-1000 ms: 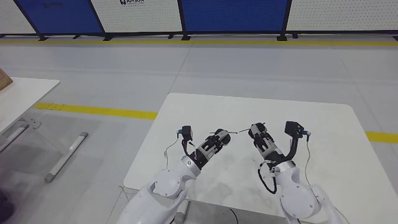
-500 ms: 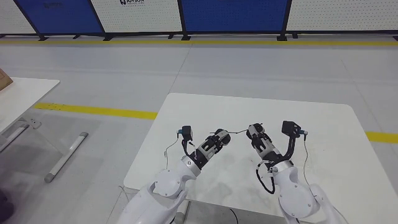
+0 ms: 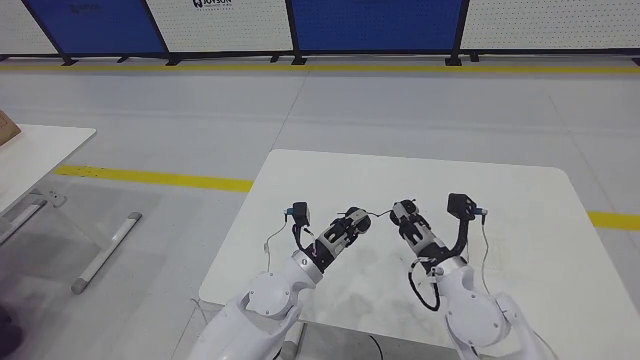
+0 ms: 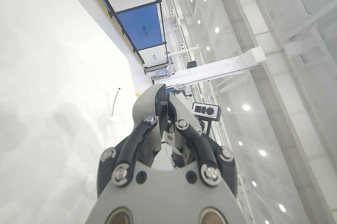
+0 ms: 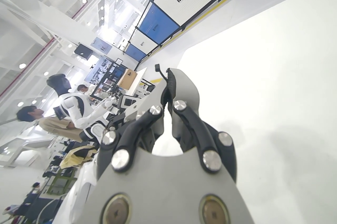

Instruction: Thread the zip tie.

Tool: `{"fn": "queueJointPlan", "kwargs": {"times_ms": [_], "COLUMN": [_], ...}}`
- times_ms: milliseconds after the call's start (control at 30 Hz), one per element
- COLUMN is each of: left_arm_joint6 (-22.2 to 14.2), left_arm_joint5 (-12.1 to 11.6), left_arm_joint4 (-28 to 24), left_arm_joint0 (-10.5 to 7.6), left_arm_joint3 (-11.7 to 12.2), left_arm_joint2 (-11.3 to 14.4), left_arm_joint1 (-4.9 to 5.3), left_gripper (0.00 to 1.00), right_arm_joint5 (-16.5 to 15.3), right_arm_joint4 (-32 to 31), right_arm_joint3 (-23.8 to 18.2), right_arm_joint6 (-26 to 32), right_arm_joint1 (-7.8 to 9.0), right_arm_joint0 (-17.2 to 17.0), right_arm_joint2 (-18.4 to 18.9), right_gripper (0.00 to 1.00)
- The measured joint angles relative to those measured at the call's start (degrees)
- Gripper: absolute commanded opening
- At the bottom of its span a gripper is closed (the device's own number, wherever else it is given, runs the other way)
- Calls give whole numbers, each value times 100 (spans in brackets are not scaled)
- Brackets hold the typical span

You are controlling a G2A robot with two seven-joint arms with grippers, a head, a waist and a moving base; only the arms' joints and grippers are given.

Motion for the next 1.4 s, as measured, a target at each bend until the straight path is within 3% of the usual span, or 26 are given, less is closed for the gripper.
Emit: {"fn": "queueJointPlan", "kwargs": {"times_ms": [500, 567, 700, 1200, 1400], "left_arm_joint6": [0, 0, 0, 0, 0], "left_arm_joint5": [0, 0, 0, 0, 0], "left_arm_joint4": [0, 0, 0, 0, 0], "left_arm_joint0": [0, 0, 0, 0, 0], "left_arm_joint3": [0, 0, 0, 0, 0], "left_arm_joint2": [0, 0, 0, 0, 0], "left_arm_joint1": [0, 0, 0, 0, 0], "left_gripper": [0, 0, 0, 0, 0], "right_arm_joint5": [56, 23, -71, -236, -367], "right_arm_joint4": [139, 154, 131, -84, -276], "right_arm_joint3": [155, 121, 69, -12, -23], "right_arm_joint6": [22, -3, -44, 93, 270], "right_arm_joint1": [-53, -53, -47, -35, -21], "right_arm_joint0": [55, 21, -52, -144, -151], "right_arm_joint2": [8, 42, 95, 150, 119], "right_gripper": [0, 11, 18, 26, 7]}}
